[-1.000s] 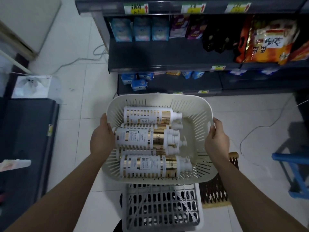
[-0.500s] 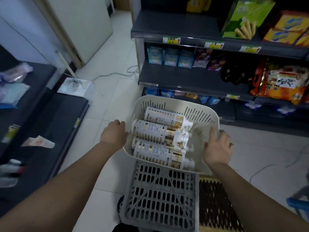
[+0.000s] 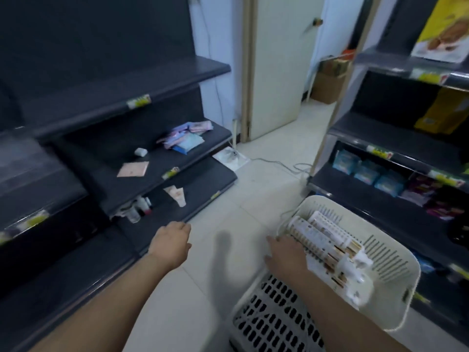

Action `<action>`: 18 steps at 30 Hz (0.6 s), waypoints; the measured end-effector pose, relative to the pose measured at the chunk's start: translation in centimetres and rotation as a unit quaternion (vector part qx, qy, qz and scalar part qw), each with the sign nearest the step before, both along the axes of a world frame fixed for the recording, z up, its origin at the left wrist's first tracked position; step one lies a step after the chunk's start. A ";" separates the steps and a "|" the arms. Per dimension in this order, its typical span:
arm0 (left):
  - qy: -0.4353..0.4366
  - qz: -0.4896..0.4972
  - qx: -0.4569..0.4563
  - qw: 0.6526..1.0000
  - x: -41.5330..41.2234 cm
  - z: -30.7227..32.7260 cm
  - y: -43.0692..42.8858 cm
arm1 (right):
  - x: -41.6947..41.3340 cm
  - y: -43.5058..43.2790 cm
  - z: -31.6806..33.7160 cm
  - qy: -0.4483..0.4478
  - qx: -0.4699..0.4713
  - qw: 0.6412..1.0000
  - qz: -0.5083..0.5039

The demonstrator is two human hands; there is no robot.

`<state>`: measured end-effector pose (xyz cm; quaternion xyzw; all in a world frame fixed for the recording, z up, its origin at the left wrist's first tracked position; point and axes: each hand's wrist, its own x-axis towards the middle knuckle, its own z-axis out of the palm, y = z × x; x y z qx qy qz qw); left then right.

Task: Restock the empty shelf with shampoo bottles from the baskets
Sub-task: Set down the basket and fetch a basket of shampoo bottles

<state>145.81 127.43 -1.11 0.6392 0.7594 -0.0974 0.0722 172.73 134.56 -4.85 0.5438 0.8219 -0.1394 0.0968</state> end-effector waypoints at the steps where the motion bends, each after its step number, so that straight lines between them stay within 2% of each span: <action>1: -0.001 0.019 0.005 1.000 -1.3 0.3 -1.6 | -1.8 -0.3 0.3 -0.001 -0.002 1.000 0.031; 7: 0.024 0.136 0.019 0.990 -8.1 2.6 -11.9 | -12.3 -5.0 3.6 0.020 0.062 0.984 0.166; 18: 0.042 0.328 0.046 0.942 -18.6 5.5 -34.2 | -31.2 -18.9 8.2 0.012 0.060 0.928 0.368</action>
